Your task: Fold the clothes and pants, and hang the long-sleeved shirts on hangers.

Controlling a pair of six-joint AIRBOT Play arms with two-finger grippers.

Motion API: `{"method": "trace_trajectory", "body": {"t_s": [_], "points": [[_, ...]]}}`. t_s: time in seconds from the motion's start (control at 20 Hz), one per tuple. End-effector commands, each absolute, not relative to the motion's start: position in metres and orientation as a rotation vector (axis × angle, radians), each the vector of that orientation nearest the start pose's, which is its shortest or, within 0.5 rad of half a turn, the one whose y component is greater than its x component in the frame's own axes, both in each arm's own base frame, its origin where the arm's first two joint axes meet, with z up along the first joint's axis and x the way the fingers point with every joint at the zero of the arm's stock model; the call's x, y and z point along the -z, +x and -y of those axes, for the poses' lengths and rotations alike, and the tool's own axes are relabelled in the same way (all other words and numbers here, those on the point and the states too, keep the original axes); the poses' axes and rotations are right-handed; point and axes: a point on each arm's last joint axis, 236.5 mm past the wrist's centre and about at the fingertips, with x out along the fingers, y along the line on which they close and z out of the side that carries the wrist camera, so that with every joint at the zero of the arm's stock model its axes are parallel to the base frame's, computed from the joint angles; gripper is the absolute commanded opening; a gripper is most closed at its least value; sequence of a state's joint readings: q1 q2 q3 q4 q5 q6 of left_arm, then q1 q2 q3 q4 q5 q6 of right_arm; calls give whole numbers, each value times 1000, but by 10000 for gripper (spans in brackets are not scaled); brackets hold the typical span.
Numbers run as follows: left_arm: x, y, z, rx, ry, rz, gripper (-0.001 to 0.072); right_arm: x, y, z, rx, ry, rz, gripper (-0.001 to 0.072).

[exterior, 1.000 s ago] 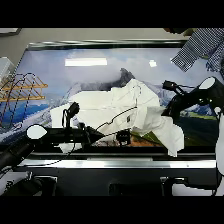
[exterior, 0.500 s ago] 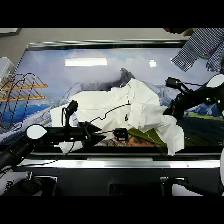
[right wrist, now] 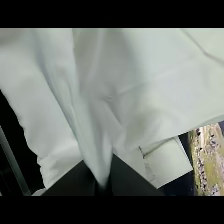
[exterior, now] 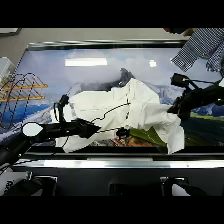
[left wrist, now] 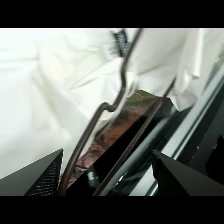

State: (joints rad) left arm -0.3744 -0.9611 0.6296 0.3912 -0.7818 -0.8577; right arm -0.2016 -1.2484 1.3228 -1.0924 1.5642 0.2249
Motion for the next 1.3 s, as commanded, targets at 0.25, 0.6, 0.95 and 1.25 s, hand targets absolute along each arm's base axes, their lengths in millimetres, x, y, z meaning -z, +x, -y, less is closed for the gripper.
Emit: {"method": "trace_trajectory", "body": {"t_s": [0.25,0.6,0.95,1.25], "points": [[-5,277,218,584,-494,-1139,642,-96,337,-45,-986,-543,-977,17],[-2,285,298,541,-710,-1081,640,-99,335,-46,-972,-520,-987,17],[12,318,390,536,-792,-1127,602,-98,331,-46,-968,-495,-1008,17],[23,306,416,466,-943,-1319,603,-98,331,-46,-968,-492,-1012,18]]}}
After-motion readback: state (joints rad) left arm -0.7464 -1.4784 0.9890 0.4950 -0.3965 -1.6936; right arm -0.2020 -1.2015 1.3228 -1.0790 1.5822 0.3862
